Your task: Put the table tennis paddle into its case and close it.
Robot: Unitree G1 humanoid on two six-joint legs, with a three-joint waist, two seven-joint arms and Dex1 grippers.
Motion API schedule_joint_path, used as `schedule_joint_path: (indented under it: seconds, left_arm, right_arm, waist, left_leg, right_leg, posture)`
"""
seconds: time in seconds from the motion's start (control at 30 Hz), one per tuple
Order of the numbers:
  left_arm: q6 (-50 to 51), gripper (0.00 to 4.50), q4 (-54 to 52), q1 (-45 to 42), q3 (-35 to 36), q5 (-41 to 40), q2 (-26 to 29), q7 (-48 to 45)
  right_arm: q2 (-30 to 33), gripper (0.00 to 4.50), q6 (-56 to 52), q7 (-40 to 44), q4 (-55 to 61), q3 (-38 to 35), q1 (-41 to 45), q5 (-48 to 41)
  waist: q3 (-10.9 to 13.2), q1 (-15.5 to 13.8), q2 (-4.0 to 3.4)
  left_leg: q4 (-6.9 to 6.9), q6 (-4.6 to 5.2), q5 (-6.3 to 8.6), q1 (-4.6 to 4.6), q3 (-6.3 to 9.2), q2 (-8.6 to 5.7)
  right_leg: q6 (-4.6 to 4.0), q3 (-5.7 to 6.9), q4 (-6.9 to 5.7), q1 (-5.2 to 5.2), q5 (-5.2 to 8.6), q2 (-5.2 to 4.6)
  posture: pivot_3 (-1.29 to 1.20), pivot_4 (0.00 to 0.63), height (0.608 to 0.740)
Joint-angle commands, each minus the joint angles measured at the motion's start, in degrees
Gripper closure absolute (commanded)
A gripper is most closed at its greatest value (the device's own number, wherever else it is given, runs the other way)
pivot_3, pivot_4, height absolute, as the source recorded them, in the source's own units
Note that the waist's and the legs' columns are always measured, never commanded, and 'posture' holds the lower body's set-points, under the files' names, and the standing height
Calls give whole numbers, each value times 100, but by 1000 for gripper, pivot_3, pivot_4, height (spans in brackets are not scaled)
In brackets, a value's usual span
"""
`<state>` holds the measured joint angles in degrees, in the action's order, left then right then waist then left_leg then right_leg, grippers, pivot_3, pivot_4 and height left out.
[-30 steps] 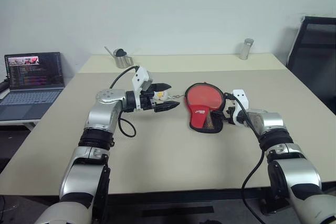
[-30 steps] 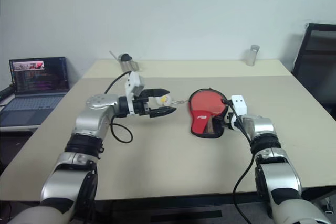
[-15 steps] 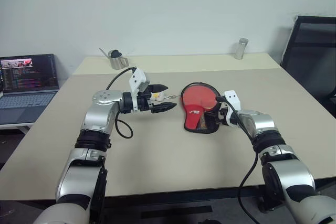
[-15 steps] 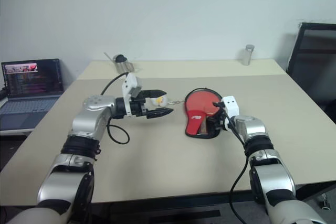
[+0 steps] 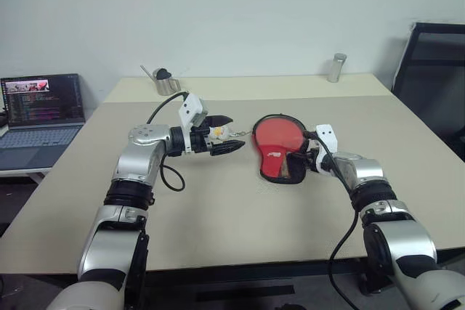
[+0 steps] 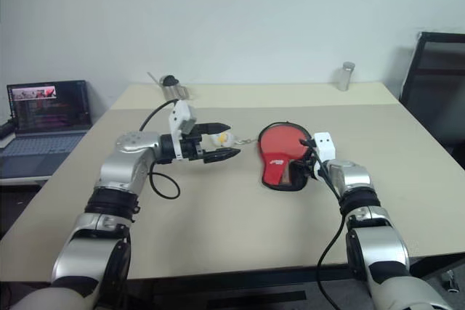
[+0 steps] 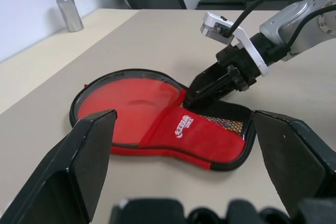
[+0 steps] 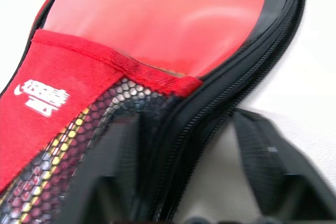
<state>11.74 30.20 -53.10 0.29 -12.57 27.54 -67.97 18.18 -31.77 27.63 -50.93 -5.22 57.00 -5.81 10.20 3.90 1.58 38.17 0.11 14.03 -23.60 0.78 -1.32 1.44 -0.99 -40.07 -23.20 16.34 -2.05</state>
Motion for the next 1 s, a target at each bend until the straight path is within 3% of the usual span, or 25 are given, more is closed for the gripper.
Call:
schedule_joint_path:
  seconds: [0.03, 0.2, 0.37, 0.57, 1.0]
  left_arm:
    - [-152, 0, -39, -187, 21, -56, -16, 56]
    - [-183, 0, -7, -205, 19, -65, -43, 52]
    - [-147, 0, -84, -125, 34, -97, -6, 21]
    - [366, 0, -545, 291, 55, -314, 448, -470]
    - [1388, 0, -2124, 2078, 72, -942, 1623, -1398]
  right_arm:
    - [199, 2983, -126, 59, 197, -84, -38, -74]
    - [89, 4483, -631, 232, 669, -120, -192, -317]
    - [-195, 4483, -1062, 67, 1163, -176, -349, -527]
    - [-457, 4483, -1700, 83, 1888, -201, -559, -782]
    - [-701, 4483, -3040, 368, 4118, 376, -1469, -1369]
  waist:
    - [0, -60, 0]
    - [0, -113, 0]
    - [0, -82, 0]
    - [0, 4, -1]
    - [2, 34, -3]
  left_leg:
    - [0, 0, 0, -1, 0, 0]
    - [0, 0, 0, -8, 4, 0]
    - [-7, 0, 0, -18, 4, 0]
    - [-14, 0, 0, -17, 3, 3]
    - [-19, 1, 1, -18, 6, 4]
  right_leg:
    - [0, 0, 1, 0, 0, 0]
    - [0, 5, 6, -2, 0, -1]
    - [0, 4, 12, -11, 1, 0]
    - [-1, 2, 12, -16, 1, 2]
    - [-4, 5, 16, -19, 3, 1]
  posture:
    - [0, 150, 740]
    - [0, 150, 740]
    - [0, 150, 740]
    - [0, 150, 740]
    - [0, 150, 740]
